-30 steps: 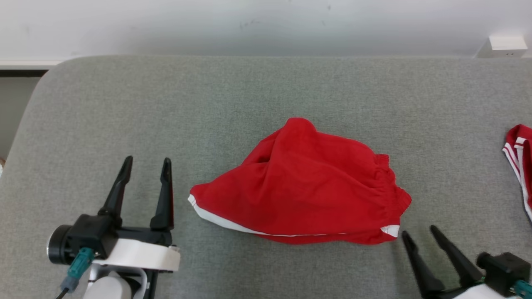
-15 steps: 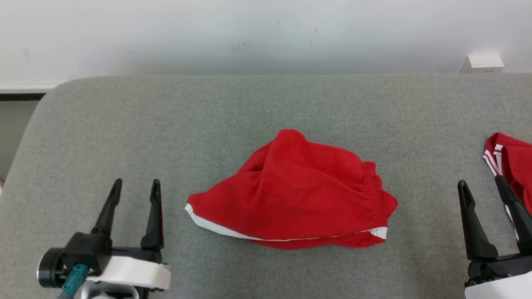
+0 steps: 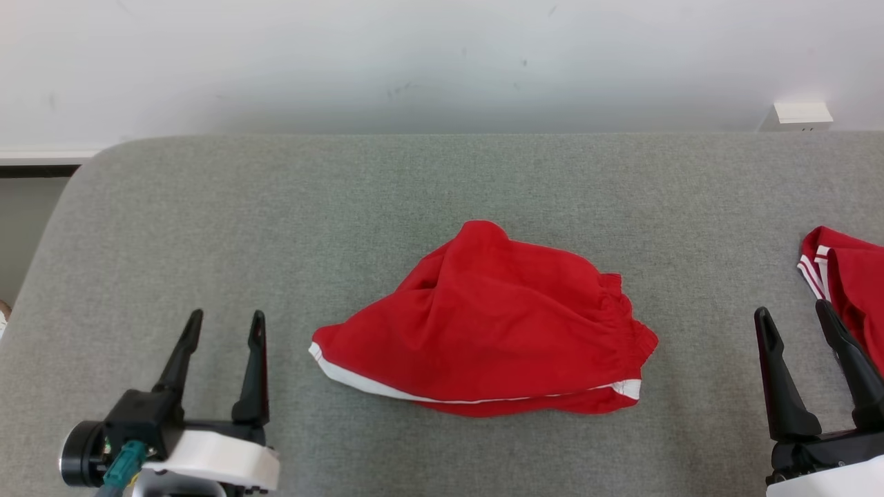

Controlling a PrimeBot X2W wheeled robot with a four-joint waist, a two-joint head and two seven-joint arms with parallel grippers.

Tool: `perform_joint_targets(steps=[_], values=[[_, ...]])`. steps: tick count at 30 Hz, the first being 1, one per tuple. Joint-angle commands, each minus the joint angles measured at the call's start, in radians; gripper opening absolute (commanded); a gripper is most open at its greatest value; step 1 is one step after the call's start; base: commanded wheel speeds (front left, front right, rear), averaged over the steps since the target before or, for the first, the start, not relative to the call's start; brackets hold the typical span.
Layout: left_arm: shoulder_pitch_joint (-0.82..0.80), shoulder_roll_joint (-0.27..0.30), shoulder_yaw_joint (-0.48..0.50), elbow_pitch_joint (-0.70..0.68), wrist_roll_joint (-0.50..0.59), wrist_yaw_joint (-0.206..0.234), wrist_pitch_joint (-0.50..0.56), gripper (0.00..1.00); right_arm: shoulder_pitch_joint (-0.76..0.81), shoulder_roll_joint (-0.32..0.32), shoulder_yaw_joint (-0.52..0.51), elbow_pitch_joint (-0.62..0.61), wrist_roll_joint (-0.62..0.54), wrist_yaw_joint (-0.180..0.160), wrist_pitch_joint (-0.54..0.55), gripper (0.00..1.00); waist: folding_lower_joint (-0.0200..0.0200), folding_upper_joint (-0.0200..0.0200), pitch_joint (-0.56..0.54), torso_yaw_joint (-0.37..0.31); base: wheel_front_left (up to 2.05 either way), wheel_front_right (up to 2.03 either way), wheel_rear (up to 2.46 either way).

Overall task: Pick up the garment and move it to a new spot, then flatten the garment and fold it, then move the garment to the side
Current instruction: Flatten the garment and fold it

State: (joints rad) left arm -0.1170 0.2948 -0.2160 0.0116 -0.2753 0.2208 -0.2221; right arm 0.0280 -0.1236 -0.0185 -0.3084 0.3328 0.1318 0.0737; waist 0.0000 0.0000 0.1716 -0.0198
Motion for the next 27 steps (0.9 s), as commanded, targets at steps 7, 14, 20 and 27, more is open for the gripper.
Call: perform_joint_targets(steps=[7, 14, 20, 27], values=[[-0.096, 0.015, -0.035, 0.008, -0.006, -0.032, 0.078, 1.0, 0.005, 0.002, -0.011, -0.009, 0.009, -0.003, 0.009, 1.0, 0.0, 0.0, 0.019, 0.011, 0.0, 0.0, 0.0], [-0.177, -0.022, -0.071, 0.171, -0.077, -0.07, 0.257, 1.0, -0.021, -0.002, 0.004, -0.003, 0.019, -0.003, 0.009, 1.0, 0.0, 0.0, 0.065, -0.004, 0.0, 0.0, 0.0], [-0.217, -0.049, -0.101, 0.319, -0.123, -0.123, 0.324, 1.0, -0.032, -0.006, 0.011, 0.014, 0.029, -0.003, 0.001, 1.0, 0.0, 0.0, 0.105, -0.018, 0.0, 0.0, 0.0], [-0.215, -0.055, -0.159, 0.426, -0.158, -0.179, 0.45, 1.0, -0.038, -0.009, 0.008, 0.04, 0.038, -0.003, -0.003, 1.0, 0.0, 0.0, 0.115, -0.027, 0.0, 0.0, 0.0]])
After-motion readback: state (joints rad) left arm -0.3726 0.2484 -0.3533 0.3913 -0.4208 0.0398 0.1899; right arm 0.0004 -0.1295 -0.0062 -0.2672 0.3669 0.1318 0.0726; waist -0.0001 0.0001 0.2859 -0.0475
